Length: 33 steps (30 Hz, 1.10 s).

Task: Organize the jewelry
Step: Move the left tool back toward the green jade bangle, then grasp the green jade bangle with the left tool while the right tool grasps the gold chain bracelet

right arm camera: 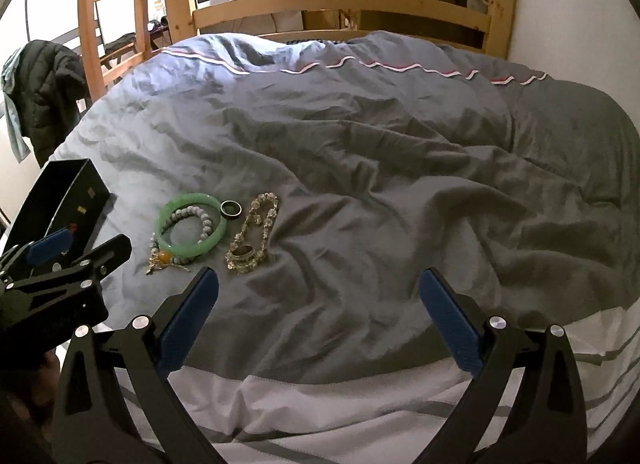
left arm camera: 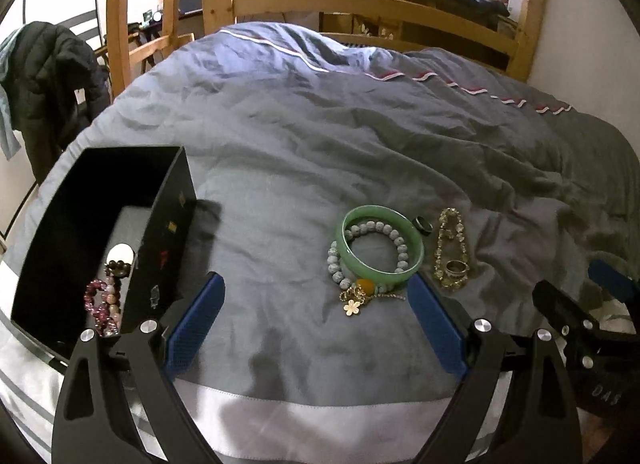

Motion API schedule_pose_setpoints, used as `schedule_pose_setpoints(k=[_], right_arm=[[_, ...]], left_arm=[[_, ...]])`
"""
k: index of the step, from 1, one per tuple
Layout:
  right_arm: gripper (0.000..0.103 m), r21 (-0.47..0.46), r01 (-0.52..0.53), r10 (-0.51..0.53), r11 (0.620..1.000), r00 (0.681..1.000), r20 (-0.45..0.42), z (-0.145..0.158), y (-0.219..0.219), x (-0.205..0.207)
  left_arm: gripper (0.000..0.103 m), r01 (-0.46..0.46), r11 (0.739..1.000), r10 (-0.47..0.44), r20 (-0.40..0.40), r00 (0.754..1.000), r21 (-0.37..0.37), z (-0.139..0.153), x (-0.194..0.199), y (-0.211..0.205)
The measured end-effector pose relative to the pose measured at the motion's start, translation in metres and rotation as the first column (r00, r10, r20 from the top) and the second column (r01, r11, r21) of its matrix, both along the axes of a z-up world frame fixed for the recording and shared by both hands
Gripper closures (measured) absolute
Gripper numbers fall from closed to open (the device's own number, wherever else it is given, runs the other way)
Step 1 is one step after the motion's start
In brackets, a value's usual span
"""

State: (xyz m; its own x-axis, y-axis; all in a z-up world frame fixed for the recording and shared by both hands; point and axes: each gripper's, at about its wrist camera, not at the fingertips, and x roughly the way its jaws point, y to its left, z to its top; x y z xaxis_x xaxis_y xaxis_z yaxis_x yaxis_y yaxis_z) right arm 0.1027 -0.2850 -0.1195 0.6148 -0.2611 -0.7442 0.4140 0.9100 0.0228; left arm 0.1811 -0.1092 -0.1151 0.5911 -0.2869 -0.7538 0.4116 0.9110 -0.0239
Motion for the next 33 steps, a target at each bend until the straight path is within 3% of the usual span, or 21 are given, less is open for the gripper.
schedule_pose_setpoints(k=[17, 21, 24, 26, 28, 32, 33], right_arm=[[0.004, 0.038, -0.047, 0.047, 0.998, 0.999, -0.001, -0.019, -0.002, 0.029], [0.004, 0.035, -0.062, 0.063, 0.997, 0.998, -0.021, -0.025, -0.001, 0.039], [0.005, 0.03, -0.07, 0.071, 0.997, 0.996, -0.054, -0.035, 0.001, 0.047], [0.009, 0.033, -0.078, 0.081, 0.996, 0.994, -0.067, -0.041, 0.002, 0.051], [0.024, 0.043, -0.082, 0.086, 0.996, 0.991, -0.099, -0.05, 0.002, 0.057], [0.032, 0.065, -0.1, 0.106, 0.993, 0.988, -0.108, -0.056, 0.002, 0.061], [0.04, 0.07, -0.105, 0.112, 0.992, 0.988, -0.102, -0.055, 0.002, 0.061]], left_arm=[[0.013, 0.002, 1.0, -0.002, -0.051, 0.999, 0.002, -0.017, 0.019, -0.012], [0.021, -0.007, 1.0, 0.008, -0.068, 0.998, 0.004, -0.022, 0.024, -0.013], [0.027, -0.017, 0.999, 0.021, -0.074, 0.997, 0.047, -0.029, 0.027, -0.016], [0.03, -0.023, 0.998, 0.028, -0.078, 0.997, 0.067, -0.033, 0.028, -0.017], [0.035, -0.026, 0.997, 0.032, -0.082, 0.996, 0.076, -0.035, 0.03, -0.017], [0.051, -0.026, 0.997, 0.034, -0.104, 0.994, 0.078, -0.039, 0.035, -0.015], [0.054, -0.026, 0.996, 0.034, -0.107, 0.994, 0.081, -0.039, 0.035, -0.016]])
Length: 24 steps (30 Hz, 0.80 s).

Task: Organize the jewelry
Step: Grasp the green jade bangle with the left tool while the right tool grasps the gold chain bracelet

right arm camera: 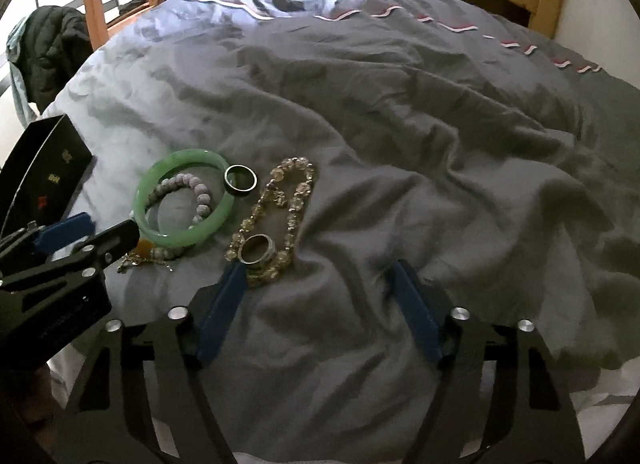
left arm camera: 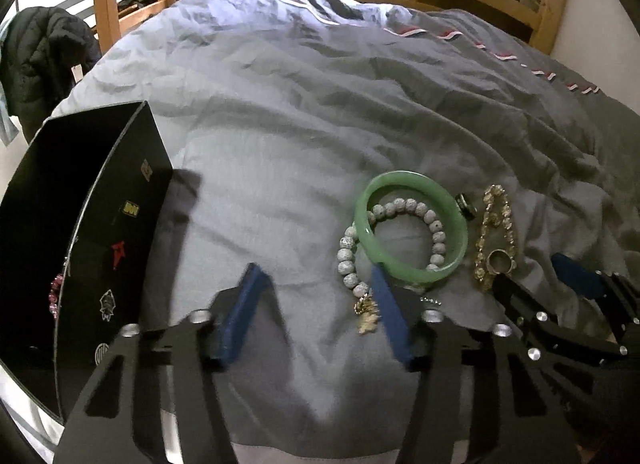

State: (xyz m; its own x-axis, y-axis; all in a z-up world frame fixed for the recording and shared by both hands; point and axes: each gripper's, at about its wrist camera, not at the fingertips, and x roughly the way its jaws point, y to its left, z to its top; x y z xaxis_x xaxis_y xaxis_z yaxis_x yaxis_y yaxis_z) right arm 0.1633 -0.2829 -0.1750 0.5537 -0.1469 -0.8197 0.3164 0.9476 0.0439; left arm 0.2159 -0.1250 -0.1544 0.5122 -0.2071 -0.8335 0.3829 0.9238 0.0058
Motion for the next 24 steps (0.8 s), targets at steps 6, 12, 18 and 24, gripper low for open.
schedule_pose_setpoints(k=[6, 12, 18, 24], right_arm=[[0.082, 0.035, 0.007, -0.008, 0.999, 0.999, 0.036, 0.001, -0.004, -0.01], [0.094, 0.109, 0.009, -0.017, 0.994, 0.997, 0.072, 0.002, -0.013, -0.02], [0.097, 0.116, 0.005, -0.017, 0.993, 0.995, 0.102, 0.006, -0.013, -0.026], [0.096, 0.164, -0.011, -0.017, 0.986, 0.986, 0.163, 0.012, -0.018, -0.026]], left_arm=[[0.078, 0.032, 0.999, -0.032, -0.003, 0.999, -0.008, 0.001, -0.005, -0.003], [0.092, 0.038, 0.999, -0.038, -0.016, 0.999, -0.033, 0.005, -0.007, 0.0], [0.095, 0.038, 0.997, -0.039, -0.018, 0.999, -0.062, 0.009, -0.007, 0.002], [0.075, 0.057, 0.993, -0.057, -0.004, 0.998, -0.107, 0.016, -0.009, 0.002]])
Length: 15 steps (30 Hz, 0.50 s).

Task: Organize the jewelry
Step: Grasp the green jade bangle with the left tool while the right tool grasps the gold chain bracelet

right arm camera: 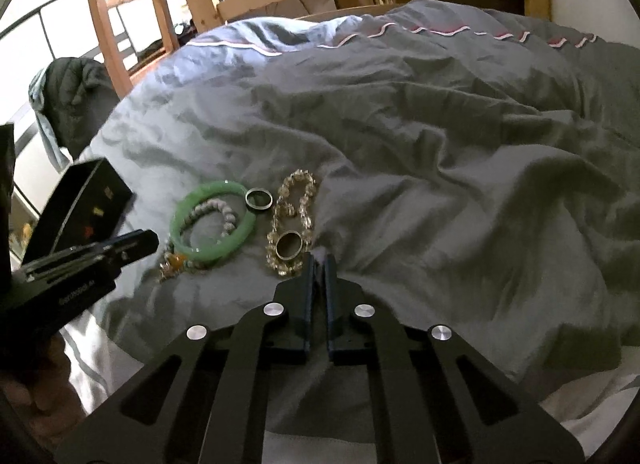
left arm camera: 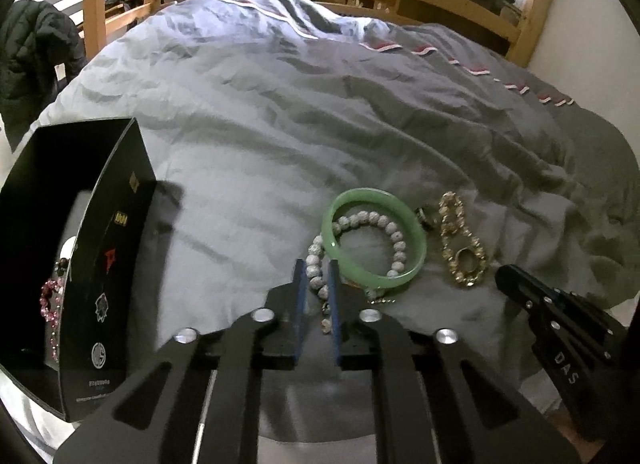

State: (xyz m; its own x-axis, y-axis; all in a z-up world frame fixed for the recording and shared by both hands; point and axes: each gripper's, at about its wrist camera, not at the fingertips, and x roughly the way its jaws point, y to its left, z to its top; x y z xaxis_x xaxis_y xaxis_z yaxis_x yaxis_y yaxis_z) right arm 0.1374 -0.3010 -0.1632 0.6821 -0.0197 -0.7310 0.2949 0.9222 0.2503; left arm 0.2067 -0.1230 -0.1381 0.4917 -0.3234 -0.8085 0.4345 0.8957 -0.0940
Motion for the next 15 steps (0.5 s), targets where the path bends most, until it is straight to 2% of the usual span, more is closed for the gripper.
schedule_pose_setpoints(k=[1, 2, 5, 7, 8, 10, 12, 15], right_arm=[[0.096, 0.012, -0.008, 0.008, 1.0, 1.0, -0.001, 0.0, 0.0, 0.004], [0.095, 0.028, -0.021, 0.021, 0.999, 1.0, -0.002, 0.0, 0.0, 0.008], [0.088, 0.063, -0.04, 0.04, 0.997, 0.999, -0.003, -0.002, 0.0, 0.018], [0.064, 0.074, -0.046, 0.047, 0.996, 0.999, -0.006, -0.005, 0.0, 0.025], [0.06, 0.079, -0.05, 0.051, 0.996, 0.999, -0.007, -0.008, 0.001, 0.026], [0.059, 0.09, -0.049, 0.051, 0.995, 0.998, -0.025, -0.014, 0.0, 0.031], [0.063, 0.098, -0.047, 0.05, 0.994, 0.998, -0.029, -0.018, 0.0, 0.03], [0.094, 0.124, -0.041, 0.042, 0.991, 0.999, -0.008, -0.018, -0.004, 0.025]], left_arm=[[0.065, 0.0, 1.0, 0.0, 0.004, 1.0, -0.003, 0.001, 0.0, 0.0], [0.048, -0.004, 1.0, 0.004, 0.02, 1.0, -0.007, 0.002, 0.0, 0.0], [0.045, -0.002, 1.0, 0.002, 0.029, 1.0, -0.01, 0.003, 0.004, -0.005], [0.045, -0.009, 1.0, 0.008, 0.022, 1.0, 0.005, -0.002, 0.009, -0.01], [0.046, -0.007, 1.0, 0.006, 0.01, 1.0, 0.018, -0.007, 0.012, -0.013], [0.054, 0.002, 1.0, -0.002, -0.001, 1.0, 0.024, -0.011, 0.013, -0.015], [0.075, 0.018, 1.0, -0.018, -0.008, 1.0, 0.026, -0.012, 0.013, -0.018], [0.088, 0.022, 1.0, -0.022, -0.011, 1.0, 0.017, -0.01, 0.013, -0.017]])
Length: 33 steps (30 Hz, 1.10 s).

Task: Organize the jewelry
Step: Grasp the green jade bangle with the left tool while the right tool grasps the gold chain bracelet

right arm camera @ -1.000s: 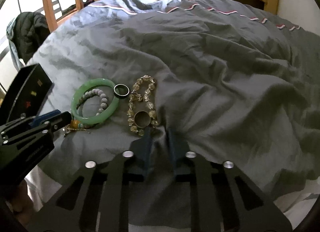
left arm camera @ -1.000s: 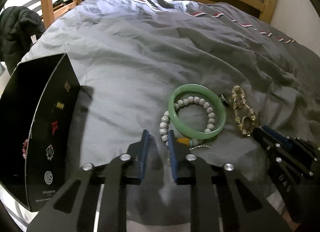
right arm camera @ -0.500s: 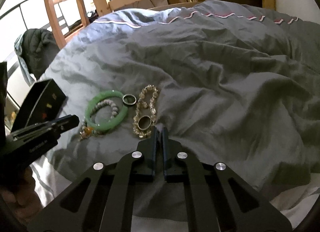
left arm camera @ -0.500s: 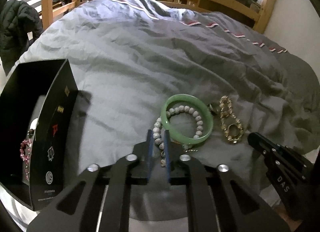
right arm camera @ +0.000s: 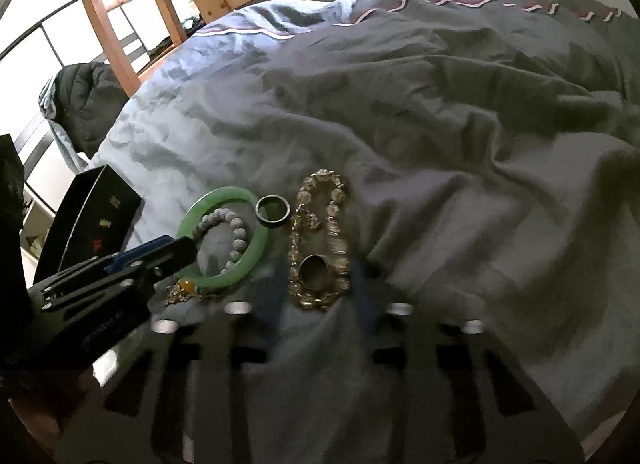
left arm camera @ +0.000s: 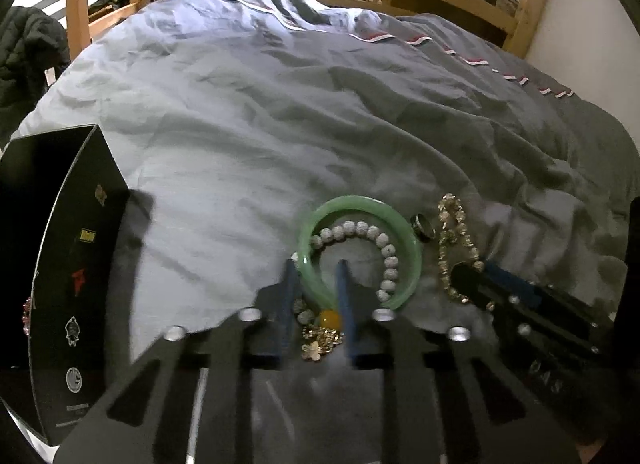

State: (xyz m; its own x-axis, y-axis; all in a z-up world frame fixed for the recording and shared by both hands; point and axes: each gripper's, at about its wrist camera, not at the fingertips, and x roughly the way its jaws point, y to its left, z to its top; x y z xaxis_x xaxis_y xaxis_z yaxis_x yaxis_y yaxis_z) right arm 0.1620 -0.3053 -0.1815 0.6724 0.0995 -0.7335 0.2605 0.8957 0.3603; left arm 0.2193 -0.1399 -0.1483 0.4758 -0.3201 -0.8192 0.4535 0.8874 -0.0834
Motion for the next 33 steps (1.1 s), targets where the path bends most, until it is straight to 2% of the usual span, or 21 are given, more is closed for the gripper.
schedule_pose_setpoints(k=[4, 8, 14, 18, 19, 20, 21, 22, 23, 28, 29, 30, 32, 33], right_arm=[[0.094, 0.006, 0.012, -0.012, 1.0, 0.998, 0.057, 0.008, -0.001, -0.012], [0.094, -0.013, 0.022, -0.02, 1.0, 0.993, 0.116, 0.022, 0.001, -0.023], [0.094, -0.017, 0.036, -0.033, 0.999, 0.985, 0.17, 0.04, -0.001, -0.037], [0.094, -0.022, 0.049, -0.044, 0.999, 0.982, 0.185, 0.045, -0.002, -0.044], [0.094, -0.02, 0.047, -0.043, 0.999, 0.982, 0.185, 0.045, -0.002, -0.046], [0.094, -0.02, 0.047, -0.042, 0.999, 0.982, 0.183, 0.045, -0.002, -0.046], [0.094, -0.019, 0.046, -0.042, 0.999, 0.982, 0.182, 0.045, -0.002, -0.045], [0.094, -0.016, 0.043, -0.04, 0.999, 0.983, 0.179, 0.044, -0.003, -0.044], [0.094, -0.016, 0.043, -0.039, 0.999, 0.983, 0.178, 0.043, -0.002, -0.044], [0.094, -0.009, 0.043, -0.041, 0.999, 0.984, 0.172, 0.04, -0.003, -0.044], [0.094, -0.007, 0.044, -0.043, 0.999, 0.984, 0.171, 0.04, -0.003, -0.044], [0.094, -0.003, 0.047, -0.046, 0.999, 0.984, 0.17, 0.04, -0.004, -0.045], [0.094, 0.005, 0.053, -0.053, 0.999, 0.984, 0.168, 0.039, -0.005, -0.046], [0.094, 0.009, 0.055, -0.056, 0.998, 0.984, 0.167, 0.038, -0.006, -0.046]], left_arm=[[0.093, -0.01, 1.0, 0.01, -0.003, 1.0, -0.027, 0.006, 0.0, 0.005], [0.103, -0.02, 0.997, 0.02, -0.004, 1.0, -0.07, 0.016, 0.0, 0.013], [0.103, -0.018, 0.993, 0.02, 0.011, 1.0, -0.113, 0.031, -0.005, 0.02], [0.101, -0.013, 0.994, 0.012, -0.009, 1.0, -0.107, 0.025, -0.004, 0.018], [0.098, -0.009, 0.994, 0.006, -0.024, 1.0, -0.105, 0.02, -0.003, 0.016], [0.081, -0.009, 0.995, 0.006, -0.03, 1.0, -0.097, 0.018, -0.001, 0.015], [0.045, -0.011, 0.996, 0.009, -0.024, 1.0, -0.085, 0.015, -0.001, 0.014], [0.032, -0.017, 0.997, 0.017, -0.004, 1.0, -0.079, 0.014, -0.002, 0.013], [0.028, -0.022, 0.997, 0.025, 0.035, 0.999, -0.068, 0.015, -0.004, 0.012], [0.027, 0.019, 1.0, -0.018, 0.033, 0.999, -0.024, 0.008, -0.003, -0.002], [0.033, 0.024, 1.0, -0.024, 0.031, 0.999, -0.001, 0.004, -0.002, -0.007], [0.059, 0.028, 0.999, -0.028, 0.023, 0.999, 0.021, -0.001, 0.0, -0.012], [0.086, 0.018, 0.998, -0.017, -0.018, 1.0, 0.06, -0.012, 0.004, -0.015], [0.092, 0.012, 0.999, -0.011, -0.021, 1.0, 0.051, -0.012, 0.005, -0.013]])
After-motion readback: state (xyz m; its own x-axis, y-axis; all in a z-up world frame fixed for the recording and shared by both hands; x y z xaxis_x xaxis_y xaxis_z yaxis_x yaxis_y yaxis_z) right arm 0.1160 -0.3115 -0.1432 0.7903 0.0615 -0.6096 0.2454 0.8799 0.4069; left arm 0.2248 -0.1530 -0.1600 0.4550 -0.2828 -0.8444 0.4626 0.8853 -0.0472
